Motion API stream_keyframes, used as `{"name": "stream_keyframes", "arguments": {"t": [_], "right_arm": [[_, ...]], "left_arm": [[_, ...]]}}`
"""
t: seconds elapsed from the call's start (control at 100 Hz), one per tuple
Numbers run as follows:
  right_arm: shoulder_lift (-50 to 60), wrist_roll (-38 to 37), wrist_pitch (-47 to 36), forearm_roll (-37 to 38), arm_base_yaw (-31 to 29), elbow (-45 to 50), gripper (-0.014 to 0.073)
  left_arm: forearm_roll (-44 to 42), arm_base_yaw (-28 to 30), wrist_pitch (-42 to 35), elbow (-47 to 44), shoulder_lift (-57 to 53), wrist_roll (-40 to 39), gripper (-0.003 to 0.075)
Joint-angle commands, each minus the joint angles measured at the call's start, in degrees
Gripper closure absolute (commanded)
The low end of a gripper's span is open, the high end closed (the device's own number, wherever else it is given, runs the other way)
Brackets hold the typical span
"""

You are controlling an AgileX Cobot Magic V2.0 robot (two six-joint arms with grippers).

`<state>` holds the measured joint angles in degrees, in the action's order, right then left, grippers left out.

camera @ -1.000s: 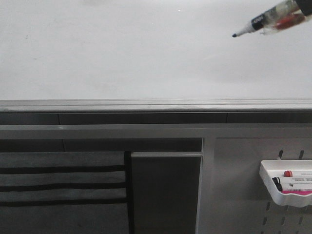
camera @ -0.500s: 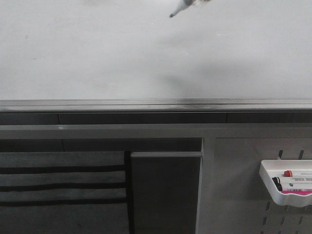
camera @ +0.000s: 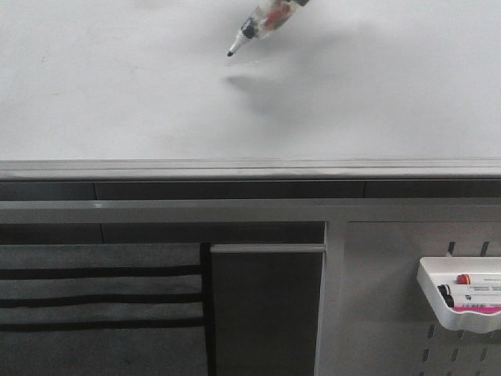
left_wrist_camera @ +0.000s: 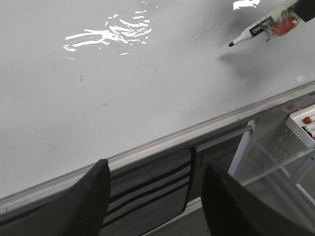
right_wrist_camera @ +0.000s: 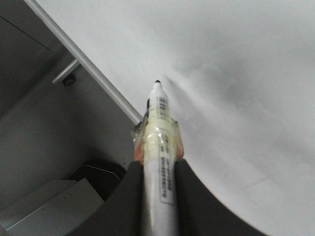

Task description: Write number 3 on whiteboard

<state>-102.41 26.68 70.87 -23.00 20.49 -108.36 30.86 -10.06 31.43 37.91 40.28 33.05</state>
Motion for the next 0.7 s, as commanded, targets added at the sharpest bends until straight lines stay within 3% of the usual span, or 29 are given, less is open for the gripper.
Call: {"name": "stream_keyframes", "arguments": {"t": [0.0, 0.26, 0.43, 0.69], "right_arm": [[1.6, 0.2, -2.5, -1.4, -0.2, -3.6, 0.0614], [0.3, -1.3, -3.9, -1.3, -3.7, -3.5, 0.0614], [1.0, -1.9, 3.1, -1.8, -6.8, -2.3, 0.0614], [-1.0, -1.7, -8.3, -3.2, -2.7, 2.3, 0.0614]], "left_arm": [[1.5, 0.1, -3.8, 1.6, -0.1, -0.4, 0.0332], [1.3, 0.1, -3.8, 1.6, -0.1, -0.4, 0.0332], [0.7, 0.1, -3.8, 1.6, -0.1, -0.4, 0.0332], [0.7, 0.1, -4.0, 1.6, -0.1, -0.4, 0.0332]]}}
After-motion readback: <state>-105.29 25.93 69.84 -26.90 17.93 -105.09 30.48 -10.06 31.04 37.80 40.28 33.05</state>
